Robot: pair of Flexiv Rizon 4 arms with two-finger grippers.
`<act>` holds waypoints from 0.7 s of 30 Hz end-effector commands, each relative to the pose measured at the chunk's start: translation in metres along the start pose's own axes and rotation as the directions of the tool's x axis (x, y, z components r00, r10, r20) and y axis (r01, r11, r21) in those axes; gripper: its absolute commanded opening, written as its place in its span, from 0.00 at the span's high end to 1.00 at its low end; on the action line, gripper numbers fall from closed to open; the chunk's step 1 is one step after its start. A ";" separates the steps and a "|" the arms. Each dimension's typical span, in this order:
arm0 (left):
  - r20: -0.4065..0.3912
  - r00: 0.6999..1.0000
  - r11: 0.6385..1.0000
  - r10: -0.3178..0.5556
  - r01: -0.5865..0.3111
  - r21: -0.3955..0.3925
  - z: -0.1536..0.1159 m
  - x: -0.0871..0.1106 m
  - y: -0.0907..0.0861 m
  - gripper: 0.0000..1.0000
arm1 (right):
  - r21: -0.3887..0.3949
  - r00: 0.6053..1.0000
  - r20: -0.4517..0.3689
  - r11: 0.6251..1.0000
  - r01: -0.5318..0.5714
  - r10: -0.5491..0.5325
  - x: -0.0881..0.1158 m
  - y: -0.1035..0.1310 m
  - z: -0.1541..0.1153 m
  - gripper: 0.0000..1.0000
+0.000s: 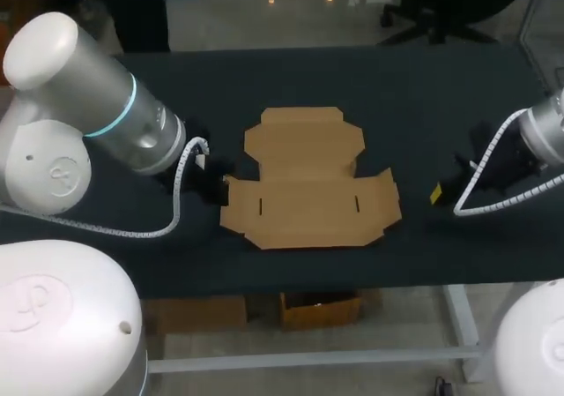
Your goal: Assemble the packaging by folding the flat box into shape, placing the metal phone stand inside, and closing the box properly
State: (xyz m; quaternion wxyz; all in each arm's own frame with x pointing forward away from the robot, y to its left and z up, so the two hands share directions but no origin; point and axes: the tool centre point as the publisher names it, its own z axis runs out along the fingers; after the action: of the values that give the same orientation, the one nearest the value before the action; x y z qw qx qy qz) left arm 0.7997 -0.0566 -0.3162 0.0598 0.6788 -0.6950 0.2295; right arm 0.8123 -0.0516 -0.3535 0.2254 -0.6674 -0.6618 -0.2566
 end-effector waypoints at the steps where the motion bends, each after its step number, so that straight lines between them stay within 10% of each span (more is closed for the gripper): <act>1: -0.024 1.000 1.000 -0.006 0.007 0.019 -0.003 -0.007 0.018 1.00 | -0.054 1.000 0.013 0.998 0.009 -0.008 0.000 -0.018 -0.003 1.00; 21: -0.070 0.995 0.992 -0.074 0.066 -0.111 0.021 -0.020 0.039 1.00 | -0.001 1.000 -0.015 1.000 0.013 -0.013 -0.012 -0.030 0.017 1.00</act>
State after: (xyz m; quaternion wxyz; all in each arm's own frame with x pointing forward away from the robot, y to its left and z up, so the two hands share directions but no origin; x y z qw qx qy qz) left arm 0.7655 -0.0445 -0.3504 0.1313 0.6888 -0.6790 0.2172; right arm 0.7816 -0.0477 -0.3750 0.2238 -0.6635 -0.6639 -0.2625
